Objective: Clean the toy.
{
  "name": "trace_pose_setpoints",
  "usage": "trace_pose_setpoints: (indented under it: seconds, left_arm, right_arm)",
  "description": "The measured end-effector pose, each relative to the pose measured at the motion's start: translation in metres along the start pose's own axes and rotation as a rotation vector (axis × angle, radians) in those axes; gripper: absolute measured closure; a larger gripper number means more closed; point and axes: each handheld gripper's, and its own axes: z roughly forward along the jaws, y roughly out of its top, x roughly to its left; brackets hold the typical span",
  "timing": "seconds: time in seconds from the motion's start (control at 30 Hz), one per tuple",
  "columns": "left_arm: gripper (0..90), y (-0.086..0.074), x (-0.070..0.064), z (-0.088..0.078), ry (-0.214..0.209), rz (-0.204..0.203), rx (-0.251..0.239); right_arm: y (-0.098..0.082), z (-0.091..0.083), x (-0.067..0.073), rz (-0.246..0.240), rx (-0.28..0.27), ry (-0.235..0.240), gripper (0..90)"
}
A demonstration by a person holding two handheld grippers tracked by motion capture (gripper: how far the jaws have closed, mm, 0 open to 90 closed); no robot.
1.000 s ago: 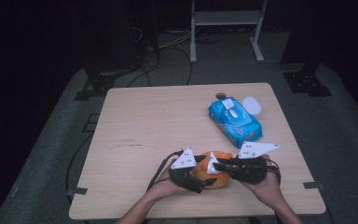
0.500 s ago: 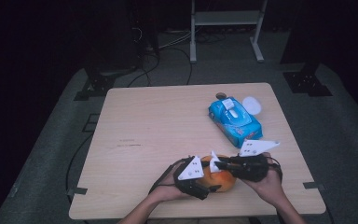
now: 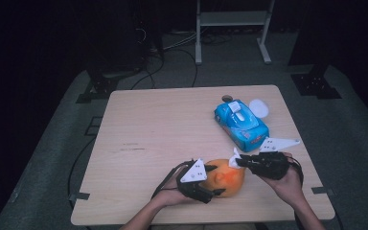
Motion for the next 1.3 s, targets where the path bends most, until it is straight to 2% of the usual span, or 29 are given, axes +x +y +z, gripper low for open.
trace_pose_setpoints:
  seconds: [0.07,0.17,0.27,0.37,0.43,0.47,0.5,0.53,0.57,0.63,0.67,0.77,0.93,1.0,1.13,1.23,1.27,1.3]
  left_arm:
    - [26.1,-0.002,0.004,-0.002,0.000,-0.028,-0.012]
    - [26.1,-0.005,0.010,-0.005,-0.002,-0.076,-0.031]
    - [26.0,-0.006,0.013,-0.006,0.003,-0.093,-0.038]
    - [26.1,-0.005,0.012,-0.005,0.006,-0.091,-0.037]
    - [26.1,-0.005,0.013,-0.005,0.004,-0.091,-0.037]
    - [26.1,-0.005,0.014,-0.005,0.004,-0.092,-0.036]
    - [26.1,-0.006,0.014,-0.007,0.001,-0.092,-0.033]
    - [26.1,-0.006,0.015,-0.008,-0.001,-0.092,-0.034]
    - [26.4,-0.007,0.016,-0.009,-0.002,-0.096,-0.034]
    - [26.5,-0.008,0.019,-0.011,-0.004,-0.113,-0.038]
    - [26.4,-0.009,0.020,-0.011,-0.008,-0.120,-0.043]
    - [26.3,-0.010,0.022,-0.011,-0.020,-0.128,-0.045]
    - [24.8,-0.009,0.020,-0.010,-0.017,-0.124,-0.038]
    - [24.7,-0.008,0.019,-0.009,-0.017,-0.127,-0.042]
    - [24.2,-0.006,0.016,-0.006,0.000,-0.113,-0.036]
    - [24.4,-0.004,0.014,-0.005,0.014,-0.100,-0.029]
    - [24.4,-0.004,0.014,-0.004,0.017,-0.099,-0.029]
    - [24.4,-0.005,0.015,-0.005,0.019,-0.106,-0.036]
  right_arm:
    - [0.003,-0.001,0.003,-0.015,-0.006,0.003,79.6]
    - [0.001,-0.004,-0.003,-0.002,-0.003,-0.011,79.5]
    - [-0.006,-0.005,-0.014,0.049,-0.009,0.002,79.5]
    - [-0.003,-0.007,-0.011,0.053,-0.024,0.007,79.7]
    - [0.002,-0.006,-0.002,0.026,-0.038,0.051,79.6]
    - [0.005,-0.004,0.004,0.000,-0.033,0.056,79.5]
    - [0.007,-0.001,0.007,-0.028,-0.022,0.038,79.4]
    - [0.007,0.000,0.007,-0.030,-0.018,0.035,79.3]
    - [0.005,0.000,0.002,-0.007,-0.022,0.041,79.3]
    - [-0.001,-0.001,-0.008,0.013,-0.013,0.005,79.4]
    - [-0.006,-0.002,-0.015,0.048,-0.013,-0.005,79.5]
    - [-0.012,-0.003,-0.018,0.069,-0.010,-0.005,79.5]
    - [0.000,0.003,-0.002,0.021,-0.020,0.013,79.7]
    - [0.003,0.005,0.005,0.015,-0.042,0.063,79.6]
    - [0.008,0.010,0.019,-0.011,-0.050,0.106,79.6]
    - [0.015,0.013,0.035,-0.053,-0.061,0.145,79.4]
    - [0.017,0.015,0.040,-0.072,-0.060,0.150,79.3]
    - [0.019,0.016,0.044,-0.093,-0.053,0.134,79.3]
